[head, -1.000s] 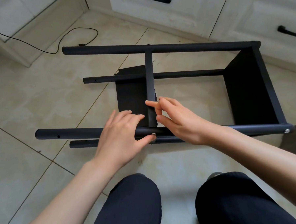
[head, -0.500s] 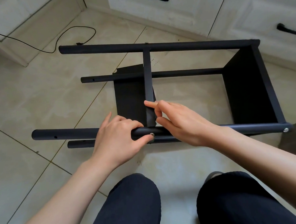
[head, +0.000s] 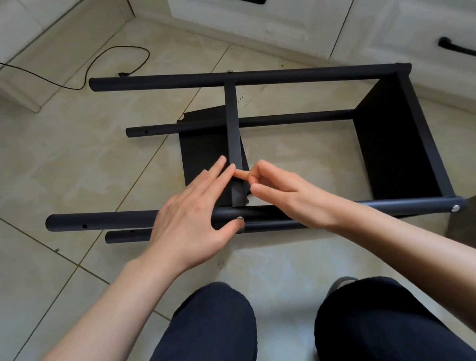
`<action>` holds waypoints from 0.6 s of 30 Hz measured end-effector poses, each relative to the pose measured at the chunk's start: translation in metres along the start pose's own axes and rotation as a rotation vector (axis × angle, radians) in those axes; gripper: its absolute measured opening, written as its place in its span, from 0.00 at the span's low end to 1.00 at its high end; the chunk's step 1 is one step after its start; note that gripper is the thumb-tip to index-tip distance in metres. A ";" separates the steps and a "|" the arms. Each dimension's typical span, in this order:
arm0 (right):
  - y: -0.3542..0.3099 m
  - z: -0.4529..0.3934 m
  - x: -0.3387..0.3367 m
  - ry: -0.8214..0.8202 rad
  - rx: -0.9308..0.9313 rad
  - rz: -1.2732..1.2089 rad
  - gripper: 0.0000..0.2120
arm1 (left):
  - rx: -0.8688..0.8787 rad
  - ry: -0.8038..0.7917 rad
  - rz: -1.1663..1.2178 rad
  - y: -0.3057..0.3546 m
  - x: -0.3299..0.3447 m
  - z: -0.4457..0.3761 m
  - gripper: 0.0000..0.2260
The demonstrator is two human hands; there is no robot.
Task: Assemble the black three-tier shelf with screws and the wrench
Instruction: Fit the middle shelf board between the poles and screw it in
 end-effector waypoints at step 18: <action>0.020 0.003 -0.034 0.115 0.256 -0.630 0.05 | 0.089 -0.022 -0.084 0.001 0.007 -0.002 0.31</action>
Point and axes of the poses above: each hand's wrist, its own z-axis away from the middle knuckle, its own x-axis out of the palm, y = z × x, the point moved 6 cm from there along -z, towards the middle knuckle, and after that the axes turned 10 degrees about -z, right-handed, at the moved point
